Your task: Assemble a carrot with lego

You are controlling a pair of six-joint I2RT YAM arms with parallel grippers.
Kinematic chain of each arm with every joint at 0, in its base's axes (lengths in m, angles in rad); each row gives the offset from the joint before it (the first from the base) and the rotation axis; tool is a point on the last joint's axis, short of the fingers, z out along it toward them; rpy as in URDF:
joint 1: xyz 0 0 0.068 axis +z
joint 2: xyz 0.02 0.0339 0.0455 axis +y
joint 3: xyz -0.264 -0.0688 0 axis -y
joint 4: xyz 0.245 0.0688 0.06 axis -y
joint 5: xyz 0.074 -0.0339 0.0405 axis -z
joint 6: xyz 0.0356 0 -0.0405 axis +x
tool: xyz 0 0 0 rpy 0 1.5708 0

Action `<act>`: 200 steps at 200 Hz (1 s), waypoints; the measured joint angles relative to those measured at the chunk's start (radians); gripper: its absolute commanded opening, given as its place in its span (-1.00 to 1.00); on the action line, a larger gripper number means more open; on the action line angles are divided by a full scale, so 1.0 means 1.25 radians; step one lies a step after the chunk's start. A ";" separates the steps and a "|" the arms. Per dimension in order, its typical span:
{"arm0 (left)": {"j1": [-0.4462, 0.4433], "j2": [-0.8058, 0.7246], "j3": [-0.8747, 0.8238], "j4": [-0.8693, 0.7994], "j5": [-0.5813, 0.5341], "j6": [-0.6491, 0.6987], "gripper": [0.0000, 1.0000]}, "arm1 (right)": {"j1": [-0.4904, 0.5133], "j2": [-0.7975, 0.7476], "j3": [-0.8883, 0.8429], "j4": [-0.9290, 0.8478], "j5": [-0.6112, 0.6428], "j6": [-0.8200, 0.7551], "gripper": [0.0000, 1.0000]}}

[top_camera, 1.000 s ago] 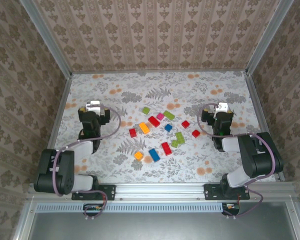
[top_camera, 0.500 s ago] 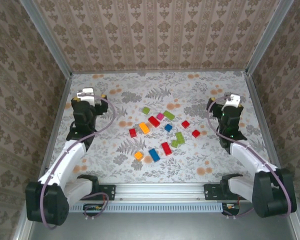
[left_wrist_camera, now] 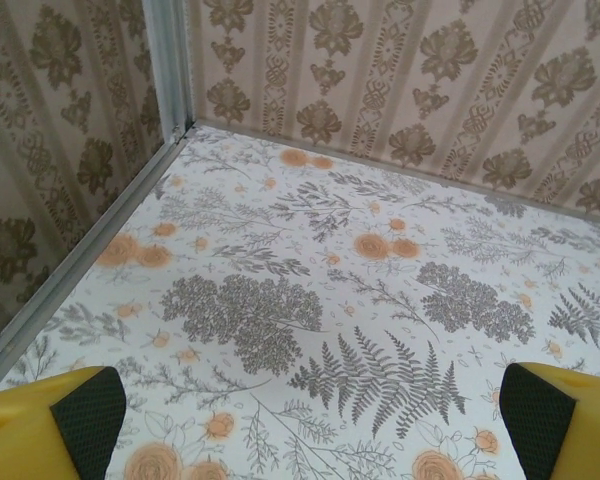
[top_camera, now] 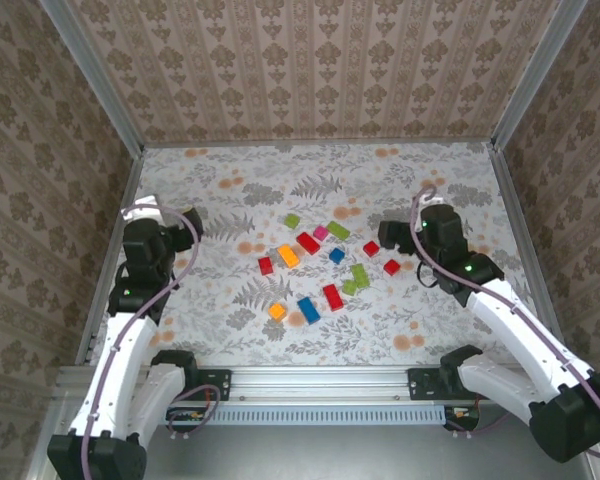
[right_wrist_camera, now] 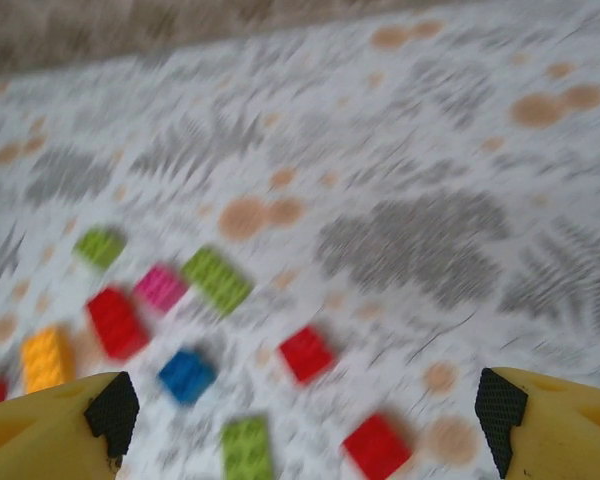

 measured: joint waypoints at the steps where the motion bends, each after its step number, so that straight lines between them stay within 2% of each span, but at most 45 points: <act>1: 0.001 -0.002 0.000 -0.003 0.000 -0.003 1.00 | 0.005 0.000 0.000 -0.005 -0.003 0.000 0.71; 20: 0.016 -0.024 -0.005 -0.027 0.000 -0.029 1.00 | 0.078 0.018 0.009 -0.078 -0.015 0.012 0.67; 54: 0.022 -0.009 -0.003 -0.051 0.018 -0.068 1.00 | 0.260 0.118 0.065 -0.174 0.001 0.011 0.70; 93: 0.045 0.193 0.090 -0.130 0.046 -0.084 1.00 | 0.413 0.285 0.179 -0.243 0.059 0.005 0.62; 121: 0.048 0.251 0.096 -0.159 0.073 -0.088 1.00 | 0.458 0.323 0.186 -0.245 0.068 0.006 0.56; 148: 0.048 0.219 0.084 -0.148 0.099 -0.104 1.00 | 0.482 0.350 0.204 -0.246 0.066 0.009 0.50; 172: 0.049 0.181 0.060 -0.136 0.116 -0.110 0.99 | 0.519 0.419 0.241 -0.241 0.065 0.010 0.45; 200: 0.055 0.192 0.054 -0.134 0.116 -0.110 0.96 | 0.545 0.504 0.280 -0.240 0.065 0.013 0.38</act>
